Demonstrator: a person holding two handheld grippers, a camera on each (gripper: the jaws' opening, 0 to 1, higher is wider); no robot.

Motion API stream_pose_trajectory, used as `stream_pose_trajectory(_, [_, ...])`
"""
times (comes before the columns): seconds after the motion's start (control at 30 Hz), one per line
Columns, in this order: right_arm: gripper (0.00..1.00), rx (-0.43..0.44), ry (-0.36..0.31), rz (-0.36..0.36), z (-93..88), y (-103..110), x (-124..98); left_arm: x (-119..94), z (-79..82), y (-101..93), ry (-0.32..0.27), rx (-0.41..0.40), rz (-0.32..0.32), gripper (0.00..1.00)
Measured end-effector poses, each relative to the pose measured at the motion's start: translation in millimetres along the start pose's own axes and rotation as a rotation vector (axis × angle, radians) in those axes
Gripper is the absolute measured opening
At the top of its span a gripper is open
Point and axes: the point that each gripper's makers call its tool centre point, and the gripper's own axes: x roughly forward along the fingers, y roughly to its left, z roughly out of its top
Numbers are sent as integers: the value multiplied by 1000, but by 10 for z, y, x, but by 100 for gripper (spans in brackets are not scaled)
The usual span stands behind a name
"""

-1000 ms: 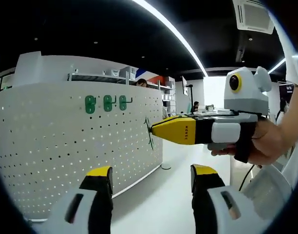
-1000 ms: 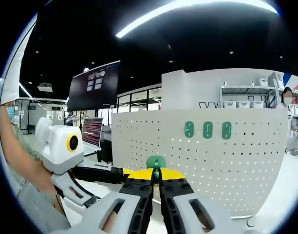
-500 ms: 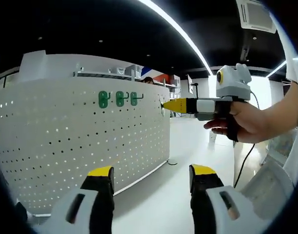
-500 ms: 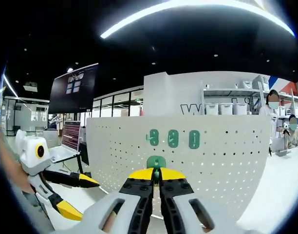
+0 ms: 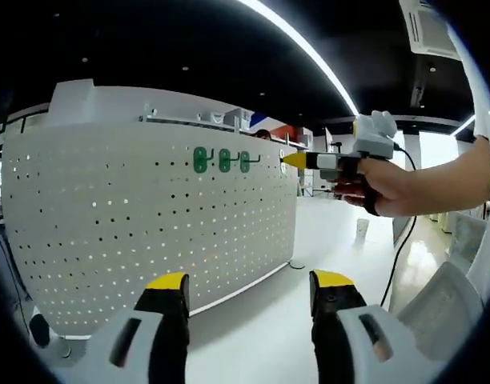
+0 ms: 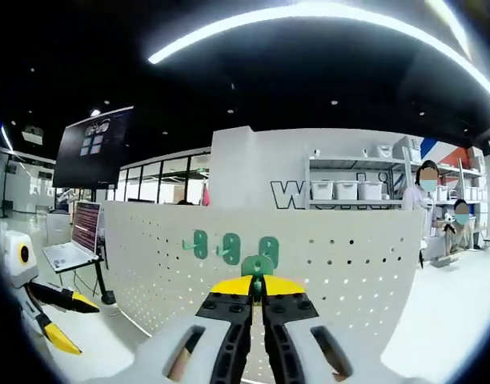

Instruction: Insert the hook assembly into the mounting plate slot until the hook locks in place.

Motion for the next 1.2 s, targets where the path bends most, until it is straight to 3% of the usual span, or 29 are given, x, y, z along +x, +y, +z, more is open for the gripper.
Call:
stream_pose_trajectory(0.3, [1,-35,-27,-71,56,-223,143,-83,-112,20,19,7,12,63])
stream_pose_trajectory(1.2, [1,-48,-73,-139,117,-499,500,-204,-58,118,9,17,44,61])
